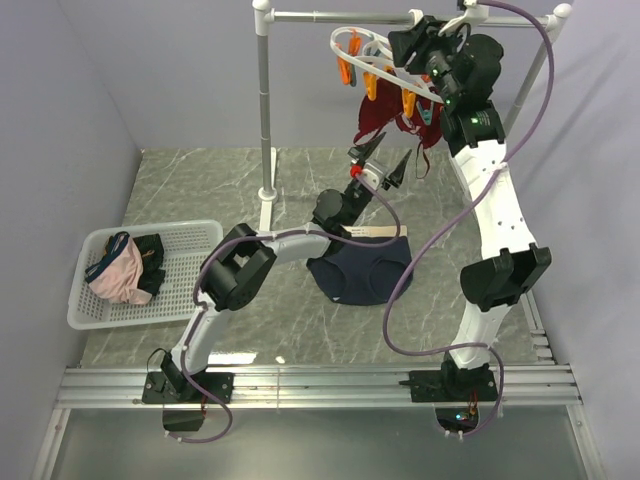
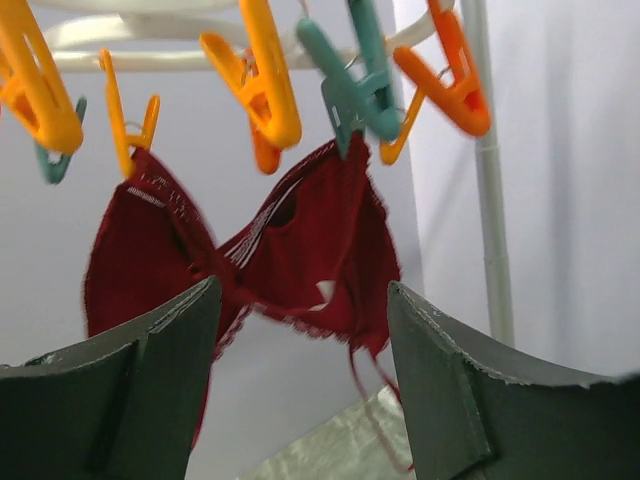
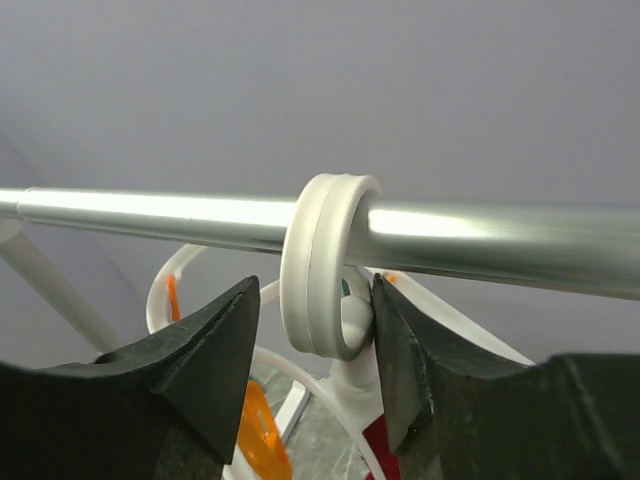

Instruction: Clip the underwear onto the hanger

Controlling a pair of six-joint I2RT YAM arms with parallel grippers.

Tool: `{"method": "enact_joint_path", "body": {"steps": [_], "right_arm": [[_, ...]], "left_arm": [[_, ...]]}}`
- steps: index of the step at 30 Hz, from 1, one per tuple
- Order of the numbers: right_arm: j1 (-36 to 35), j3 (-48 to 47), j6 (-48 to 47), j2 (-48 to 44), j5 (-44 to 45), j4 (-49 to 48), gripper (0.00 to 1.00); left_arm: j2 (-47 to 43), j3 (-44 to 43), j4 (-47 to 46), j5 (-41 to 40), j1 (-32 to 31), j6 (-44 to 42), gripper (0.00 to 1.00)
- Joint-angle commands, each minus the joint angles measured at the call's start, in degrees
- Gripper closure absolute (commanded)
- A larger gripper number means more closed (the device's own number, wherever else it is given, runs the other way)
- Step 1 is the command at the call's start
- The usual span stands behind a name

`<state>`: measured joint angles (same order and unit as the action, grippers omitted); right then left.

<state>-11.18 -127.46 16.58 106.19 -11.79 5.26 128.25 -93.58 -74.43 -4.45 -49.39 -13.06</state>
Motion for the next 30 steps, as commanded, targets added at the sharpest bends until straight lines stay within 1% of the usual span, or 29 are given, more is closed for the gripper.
{"method": "enact_joint_path", "body": {"steps": [1,8,14,22,25,26,30], "right_arm": [[-1.9,-2.9,-1.2,0.2,-2.8,-3.9,0.45],[-5.2,-5.8,-1.0,3.4,-5.0,-4.8,0.49],[-7.6,-10.4,-1.1,6.5,-6.2,-5.2,0.50],[-9.6,-10.6,-1.0,7.7,-7.2,-7.9,0.50],[-9.6,-10.3,-0.3,7.2,-7.0,-8.2,0.46],[-9.6,-10.0,-0.2,6.8,-6.8,-8.2,0.43],[-9.3,-6.5,-1.3,2.9,-5.4,-8.1,0.36]], "left_arm": [[-5.1,2.8,-8.7,-1.6,0.8,-1.3,0.27],[-8.7,7.4,-8.4,-3.0,1.8,-1.2,0.27],[-10.4,9.2,-7.5,-3.5,2.7,-0.8,0.26],[-11.6,10.6,-5.7,-3.2,3.7,0.0,0.26],[-11.3,9.5,-4.6,-3.4,3.9,1.1,0.26],[-10.9,9.0,-4.3,-3.4,3.9,1.7,0.26],[-9.5,6.7,-3.6,-2.1,4.1,5.8,0.26]]}}
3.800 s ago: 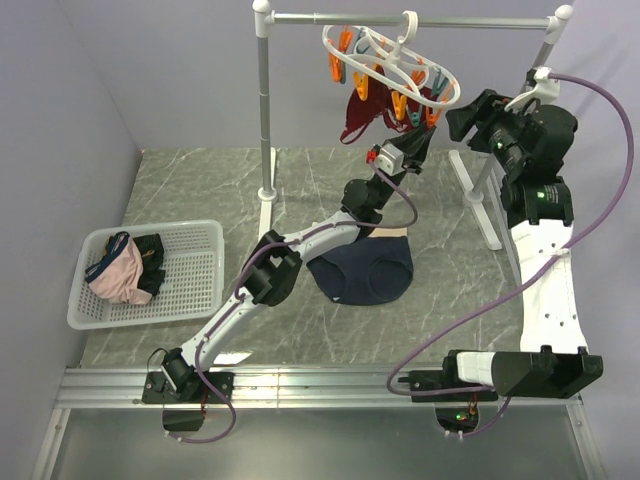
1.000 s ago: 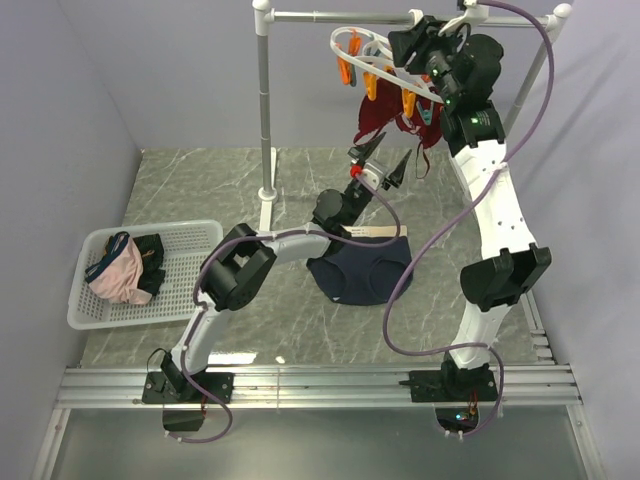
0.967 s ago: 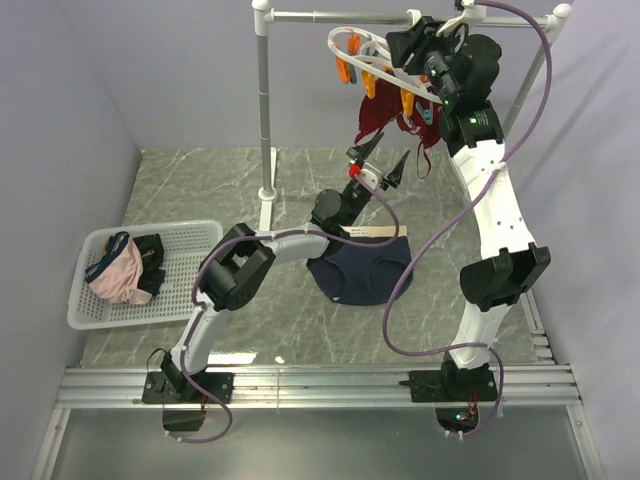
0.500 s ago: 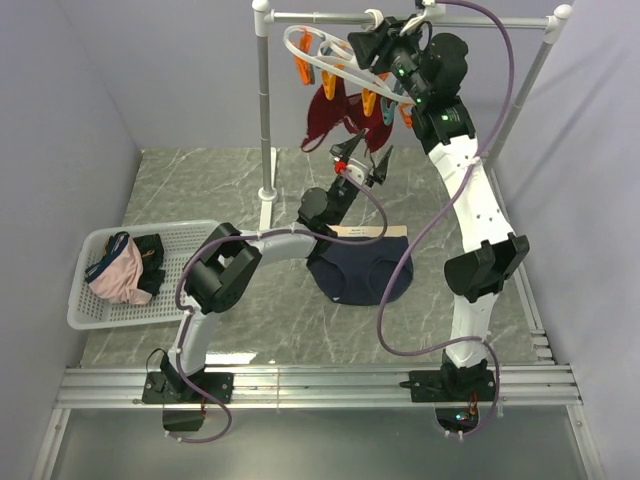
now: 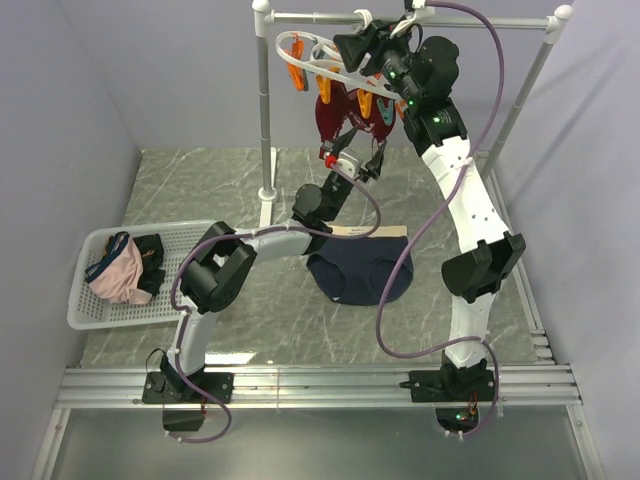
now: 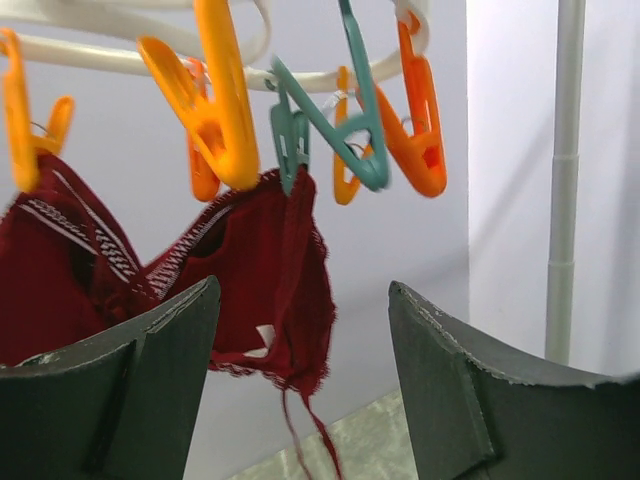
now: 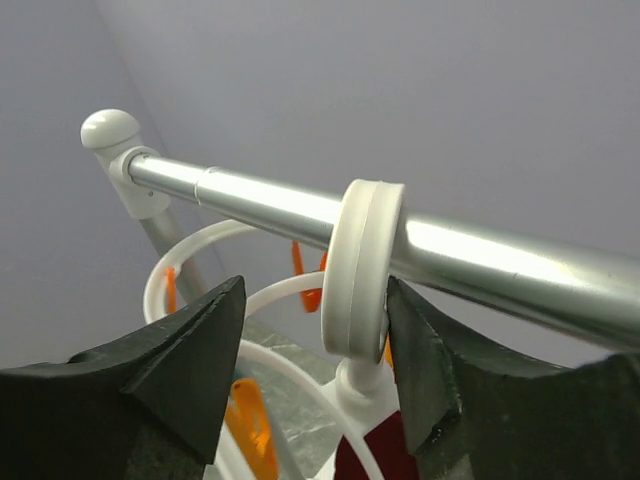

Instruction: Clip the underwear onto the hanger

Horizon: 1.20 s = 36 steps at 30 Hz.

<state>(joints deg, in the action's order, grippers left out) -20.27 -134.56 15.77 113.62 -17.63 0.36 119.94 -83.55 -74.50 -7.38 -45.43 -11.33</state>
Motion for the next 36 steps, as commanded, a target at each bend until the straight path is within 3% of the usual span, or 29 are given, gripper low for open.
{"method": "enact_joint_path", "body": {"steps": [1,10,21,30,36], "right_arm": [[-0.3,1.5,-0.9,-6.7,0.8,-3.0,0.34],[4.3,12.9,-1.3,-20.0,2.6,1.0,0.25],[12.3,27.6,-2.8,-35.9,-0.9,10.0,0.25],[16.2,39.5,-5.7,-45.1,-7.4,17.2,0.29],[16.7,42.4,-1.5,-46.3,-10.1,20.1,0.34]], "left_arm": [[-0.8,-4.1,-3.7,1.3,0.2,4.8,0.26],[4.3,-9.1,-6.1,6.9,-0.3,11.0,0.27],[7.4,-15.1,-6.2,8.4,-1.2,15.6,0.30],[9.3,-19.6,-5.9,6.8,-1.2,12.7,0.42],[8.8,-18.7,-7.4,8.3,-1.9,9.0,0.54]]}}
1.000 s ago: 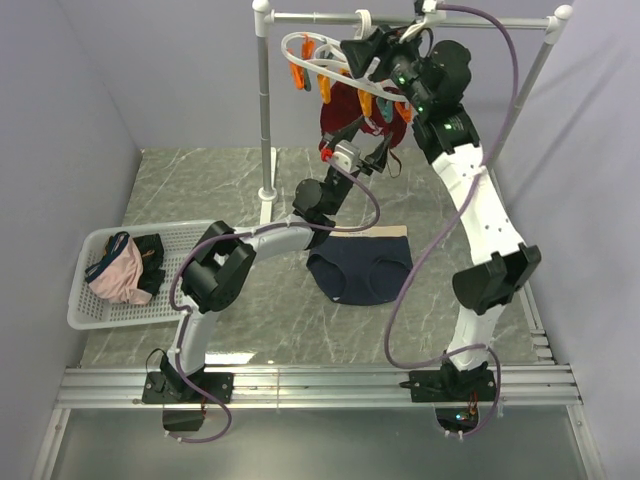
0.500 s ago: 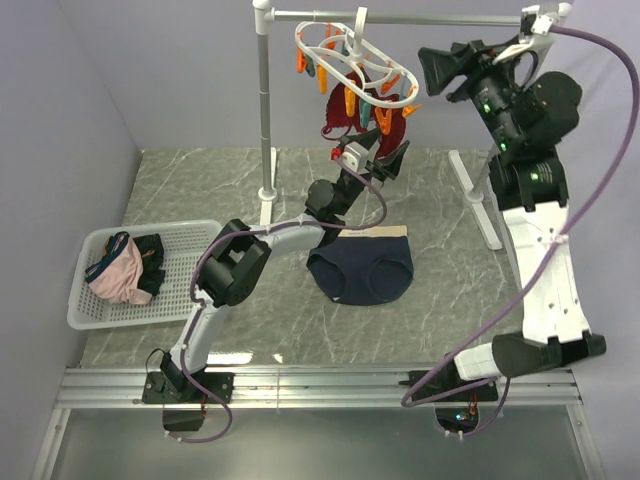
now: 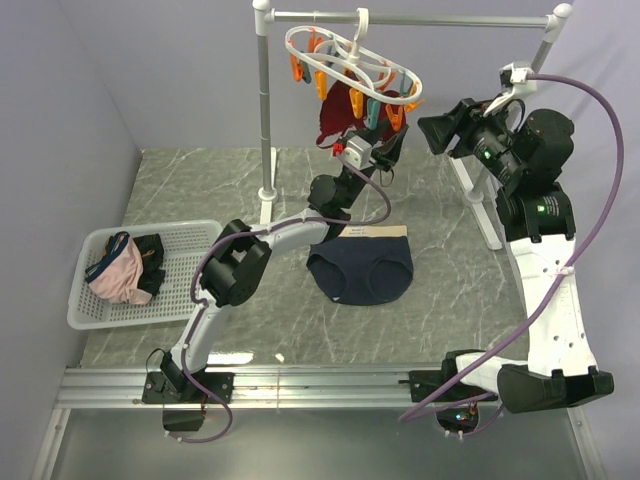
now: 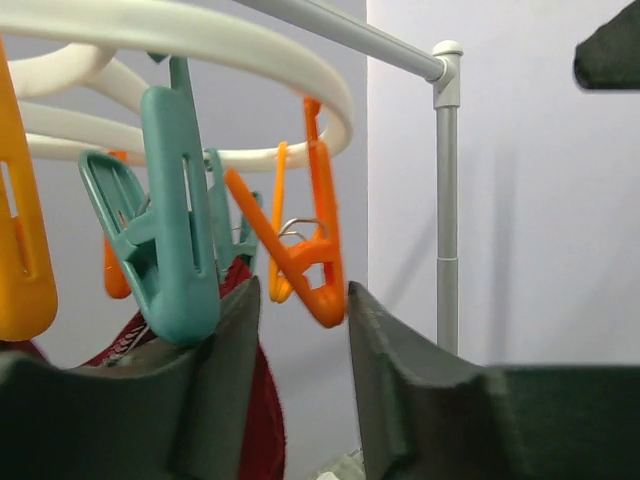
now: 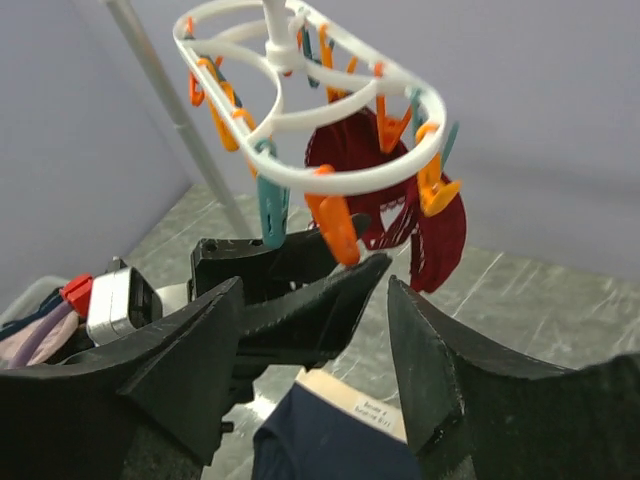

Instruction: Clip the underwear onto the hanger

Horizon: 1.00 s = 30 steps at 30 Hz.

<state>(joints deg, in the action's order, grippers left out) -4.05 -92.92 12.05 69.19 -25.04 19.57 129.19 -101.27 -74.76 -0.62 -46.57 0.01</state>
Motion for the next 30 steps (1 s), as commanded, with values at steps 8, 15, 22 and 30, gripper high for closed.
{"method": "enact_joint_path", "body": {"steps": [8,15,22,30], "right_arm": [[0.4,4.5,4.9,-0.8,-0.9,-1.5,0.43],[0.1,5.3,7.9,1.6,1.2,-5.7,0.46],[-5.8,5.9,7.9,2.4,11.0,-10.4,0.48],[-10.5,5.7,4.7,3.3,20.9,-10.5,0.46]], "left_arm": [[0.5,-3.2,-6.9,1.9,-0.9,-2.4,0.69],[1.4,-4.6,-6.5,1.9,-1.1,-2.7,0.79],[2.0,-5.5,-5.7,1.9,-1.6,-5.3,0.84],[1.5,-4.3,-6.1,1.8,-1.8,-7.2,0.85]]}}
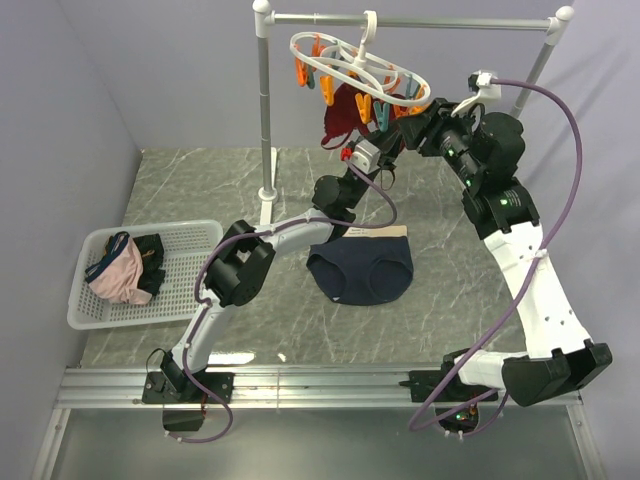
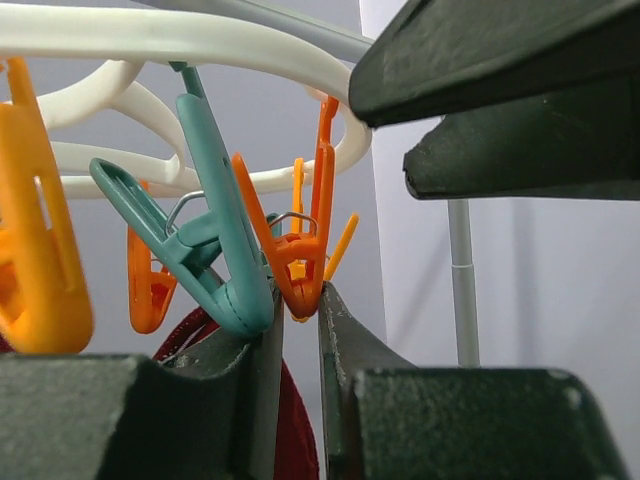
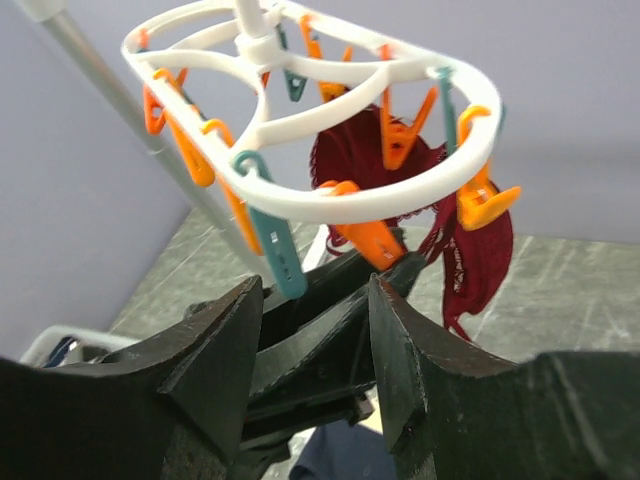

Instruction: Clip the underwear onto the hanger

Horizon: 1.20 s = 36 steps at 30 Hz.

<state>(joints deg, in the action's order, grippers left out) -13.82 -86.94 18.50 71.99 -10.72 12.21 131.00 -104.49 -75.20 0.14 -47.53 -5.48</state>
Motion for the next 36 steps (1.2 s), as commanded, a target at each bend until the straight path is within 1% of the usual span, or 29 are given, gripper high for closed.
{"method": "enact_joint_path", "body": {"steps": [1,6,15,16,17,22,24,25,26,27,28,30,32,35,36], "right_arm": [[-0.9,-0.3,-1.8,0.6,7.3,-3.4,0.46],[-1.9,-0.6,-2.1,1.8,13.2,-4.3,0.51],[-2.4,-2.4,-0.5,4.5,13.4,-4.9,0.53],[-2.4,-2.4,-0.4,4.7,13.7,-5.0,0.55],[-2.4,-2.5,-0.4,4.7,13.8,-5.1,0.59],[-2.5,-2.6,0.0,4.7,14.2,-5.4,0.73],[-2.5,-2.6,-0.3,4.8,14.0,-5.4,0.76],[-2.4,-2.7,-0.7,4.6,13.6,-5.4,0.80],[-2.4,-2.6,-1.0,4.6,13.4,-5.4,0.82],[-2.5,-2.5,-1.2,4.4,13.3,-5.4,0.83],[-2.4,-2.5,-1.7,4.2,13.1,-5.3,0.87],[-2.5,-2.1,-2.5,3.9,12.4,-5.1,0.90],[-2.5,-1.5,-2.9,3.5,11.3,-5.3,0.95],[-2.4,-0.7,-3.6,2.9,10.9,-6.1,0.99],[-2.3,-0.7,-4.0,2.8,9.4,-6.1,1.00]], "left_arm": [[-0.5,-0.7,-5.9,0.9,-0.9,-1.8,0.85],[-0.7,-0.3,-6.2,1.0,-1.0,-2.0,0.85],[-0.9,0.1,-6.4,1.0,-1.2,-2.8,0.85],[-0.9,0.3,-6.6,1.1,-1.3,-2.9,0.85],[-1.1,0.5,-6.7,1.1,-1.3,-2.8,0.85],[-1.8,2.3,-7.5,1.7,-1.3,-2.9,0.83],[-2.1,2.7,-7.9,1.7,-1.3,-2.8,0.80],[-2.2,3.0,-7.9,1.9,-1.3,-2.6,0.78],[-2.3,3.2,-8.2,2.0,-1.3,-2.5,0.76],[-2.3,3.7,-8.6,2.3,-1.3,-2.3,0.71],[-2.6,3.9,-8.8,2.5,-1.3,-2.1,0.69],[-2.8,4.2,-8.9,2.6,-1.3,-1.5,0.66],[-2.9,4.4,-8.7,2.6,-1.2,-0.4,0.64],[-3.4,4.5,-8.2,2.8,-0.6,3.2,0.56],[-3.6,4.5,-7.9,2.8,-0.3,3.9,0.55]]}}
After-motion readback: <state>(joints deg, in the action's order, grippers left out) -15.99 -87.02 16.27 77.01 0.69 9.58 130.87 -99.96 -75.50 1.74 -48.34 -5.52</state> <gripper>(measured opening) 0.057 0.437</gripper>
